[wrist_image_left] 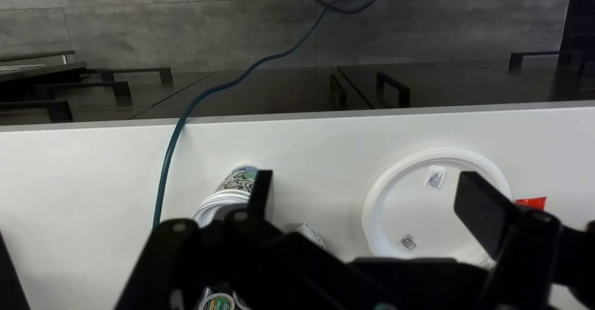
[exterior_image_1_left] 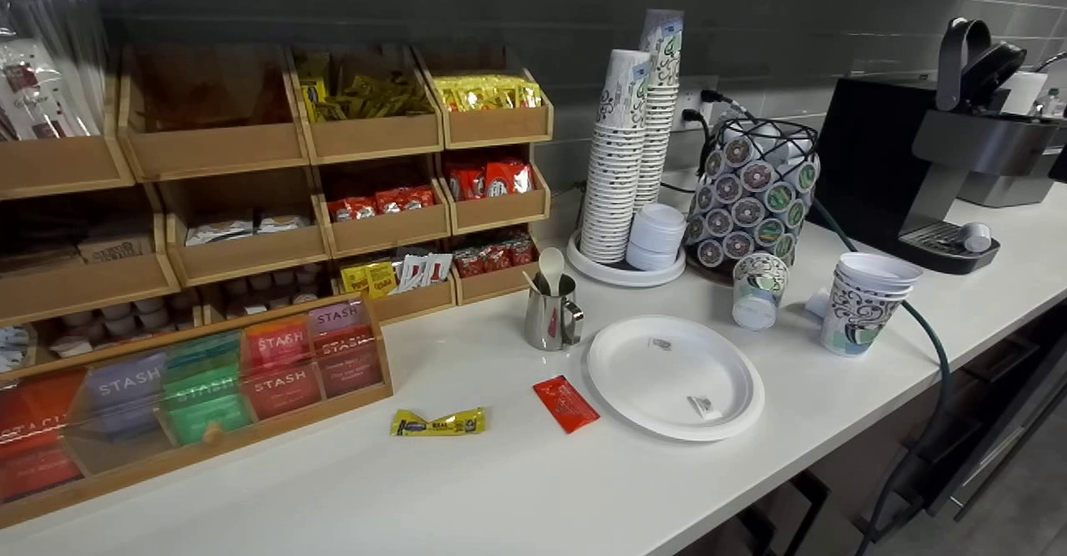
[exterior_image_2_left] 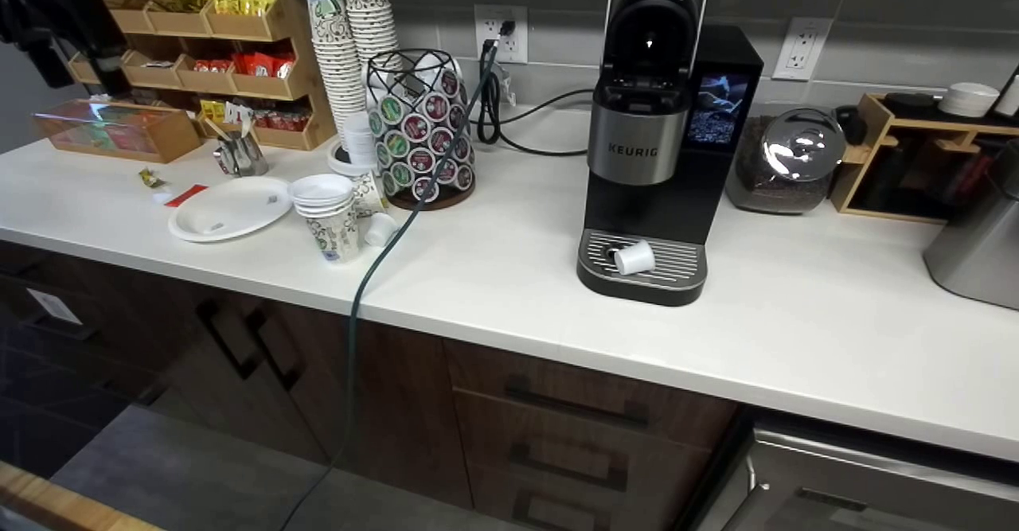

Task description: Remove the styrofoam cup lid from the two stacked styrofoam cup and put it on the counter top

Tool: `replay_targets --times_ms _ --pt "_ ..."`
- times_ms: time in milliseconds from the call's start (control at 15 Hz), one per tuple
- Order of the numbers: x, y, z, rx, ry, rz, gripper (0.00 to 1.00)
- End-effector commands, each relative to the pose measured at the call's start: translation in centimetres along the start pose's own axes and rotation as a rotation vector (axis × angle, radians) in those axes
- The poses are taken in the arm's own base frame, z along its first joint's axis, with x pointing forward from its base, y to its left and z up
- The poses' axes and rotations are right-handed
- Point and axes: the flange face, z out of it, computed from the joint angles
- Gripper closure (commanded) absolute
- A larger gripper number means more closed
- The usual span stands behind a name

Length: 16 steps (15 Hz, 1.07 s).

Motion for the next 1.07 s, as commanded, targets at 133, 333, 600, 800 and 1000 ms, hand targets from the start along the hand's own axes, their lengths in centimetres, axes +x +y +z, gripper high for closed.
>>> replay_targets --times_ms 133,333,600,800,1000 --pt "0.0 0.0 -0.1 0.0 -0.001 0.0 0.0" --pt "0.0 0.0 -0.1 0.0 -0.001 0.0 0.0" --pt "1.6 -0.3 1.3 -0.013 0.011 0.012 0.0" --pt "4.3 0.2 3.9 -0.059 0.052 0.072 0.0" --pt "7.3 1.4 7.5 -0.112 0.04 0.145 0.0"
